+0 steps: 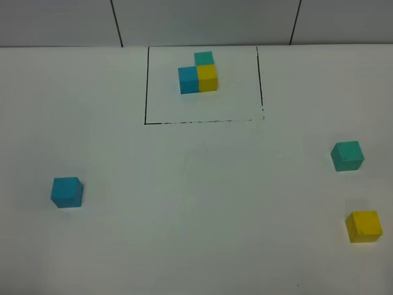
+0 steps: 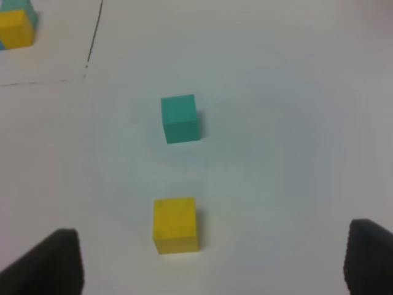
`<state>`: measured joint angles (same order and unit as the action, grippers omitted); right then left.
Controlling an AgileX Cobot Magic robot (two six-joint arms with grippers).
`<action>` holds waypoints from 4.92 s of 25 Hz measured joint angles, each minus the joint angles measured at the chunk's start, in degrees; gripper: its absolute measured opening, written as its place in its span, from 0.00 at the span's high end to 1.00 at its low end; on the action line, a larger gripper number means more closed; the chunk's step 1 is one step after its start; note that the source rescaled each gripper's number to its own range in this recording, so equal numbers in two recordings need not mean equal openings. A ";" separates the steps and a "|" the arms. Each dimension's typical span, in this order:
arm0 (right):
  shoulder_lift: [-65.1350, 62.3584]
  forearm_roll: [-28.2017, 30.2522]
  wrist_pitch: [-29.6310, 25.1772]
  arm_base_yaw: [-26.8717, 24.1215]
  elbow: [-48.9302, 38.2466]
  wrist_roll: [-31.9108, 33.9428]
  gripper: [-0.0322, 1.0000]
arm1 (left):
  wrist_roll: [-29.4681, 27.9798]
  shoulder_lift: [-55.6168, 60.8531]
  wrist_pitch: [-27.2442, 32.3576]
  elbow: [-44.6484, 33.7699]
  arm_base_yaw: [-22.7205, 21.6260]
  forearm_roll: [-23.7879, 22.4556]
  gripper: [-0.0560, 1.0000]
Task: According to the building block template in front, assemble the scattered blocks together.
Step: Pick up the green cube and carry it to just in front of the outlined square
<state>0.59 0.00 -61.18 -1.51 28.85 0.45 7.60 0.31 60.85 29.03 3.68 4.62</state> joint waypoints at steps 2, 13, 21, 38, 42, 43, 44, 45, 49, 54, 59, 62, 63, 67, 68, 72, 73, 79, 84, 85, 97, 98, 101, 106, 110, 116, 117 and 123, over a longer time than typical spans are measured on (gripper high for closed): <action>0.00 0.00 0.00 0.00 0.00 0.00 0.27 | 0.00 0.00 0.00 0.00 0.00 0.00 0.14; 0.00 0.00 0.00 0.00 0.00 -0.05 0.27 | 0.00 0.00 0.00 0.00 0.00 0.00 0.14; 0.00 0.00 0.00 0.00 0.00 -0.05 0.27 | 0.00 0.00 0.00 0.00 0.00 0.00 0.14; 12.65 0.00 3.29 0.00 4.69 4.60 0.25 | 0.00 0.00 0.00 0.00 0.00 0.00 0.14; 32.44 -0.52 5.92 0.00 7.71 5.73 0.18 | 0.00 0.00 0.00 0.00 0.00 0.00 0.14; 37.42 -0.64 6.77 0.00 8.67 5.53 0.16 | 0.00 0.00 0.00 0.00 0.00 0.00 0.14; 43.46 -0.84 7.75 0.00 9.77 4.92 0.13 | 0.00 0.00 0.00 0.00 0.00 0.00 0.14; 49.34 -1.13 8.33 0.00 11.48 3.95 0.11 | 0.00 0.00 0.00 0.00 0.00 0.00 0.14; 69.97 -1.47 9.60 0.00 19.13 -1.38 0.09 | 0.00 0.00 0.00 0.00 0.00 0.00 0.14; 85.32 -3.88 14.32 0.00 25.31 -7.43 0.09 | 0.00 0.00 0.00 0.00 0.00 0.00 0.14; 92.64 -7.78 20.31 0.95 27.21 -11.47 0.09 | 0.00 0.00 0.00 0.00 0.00 0.00 0.14; 95.88 -7.78 21.47 1.87 28.69 -12.00 0.09 | 0.00 0.00 0.00 0.00 0.00 0.00 0.14; 96.81 -7.78 21.62 2.50 29.20 -12.12 0.09 | 0.00 0.00 0.00 0.00 0.00 0.00 0.14; 99.53 -7.84 22.54 4.25 30.34 -12.24 0.09 | 0.00 0.00 0.00 0.00 0.00 0.00 0.14; 100.02 -7.84 22.99 4.45 30.34 -12.24 0.09 | 0.00 0.00 0.00 0.00 0.00 0.00 0.14; 102.08 -7.84 25.23 4.58 30.34 -12.24 0.09 | 0.00 0.00 0.00 0.00 0.00 0.00 0.14; 102.53 -7.84 25.94 4.58 30.34 -12.24 0.09 | 0.00 0.00 0.00 0.00 0.00 0.00 0.14; 105.84 -7.84 28.73 4.64 30.45 -12.24 0.09 | 0.00 0.00 0.00 0.00 0.00 0.00 0.14; 107.66 -7.84 30.35 4.64 30.45 -12.24 0.10 | 0.00 0.00 0.00 0.00 0.00 0.00 0.14; 107.90 -7.84 30.61 4.64 30.45 -12.24 0.10 | 0.00 0.00 0.00 0.00 0.00 0.00 0.14; 109.62 -7.31 31.15 4.64 30.45 -12.24 0.69 | 0.00 0.00 0.00 0.00 0.00 0.00 0.14; 109.62 -7.01 30.95 4.64 30.45 -12.24 0.85 | 0.00 0.00 0.00 0.00 0.00 0.00 0.14; 109.62 -6.09 29.83 4.69 31.09 -12.36 0.95 | 0.00 0.00 0.00 0.00 0.00 0.00 0.14; 109.74 -2.44 23.42 9.78 37.05 -19.22 0.95 | 0.00 0.00 0.00 0.00 0.00 0.00 0.14; 109.68 2.80 15.61 19.86 45.04 -36.22 0.95 | 0.00 0.00 0.00 0.00 0.00 0.00 0.14; 114.58 4.05 9.10 31.29 57.51 -54.18 0.95 | 0.00 0.00 0.00 0.00 0.00 0.00 0.14; 116.18 3.76 7.92 32.00 59.79 -56.25 0.95 | 0.00 0.00 0.00 0.00 0.00 0.00 0.14; 124.18 0.64 3.50 32.60 68.15 -64.89 0.95 | 0.00 0.00 0.00 0.00 0.00 0.00 0.14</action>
<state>124.76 0.64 -57.68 31.09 97.00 -64.43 7.60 0.31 60.85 29.03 3.68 4.62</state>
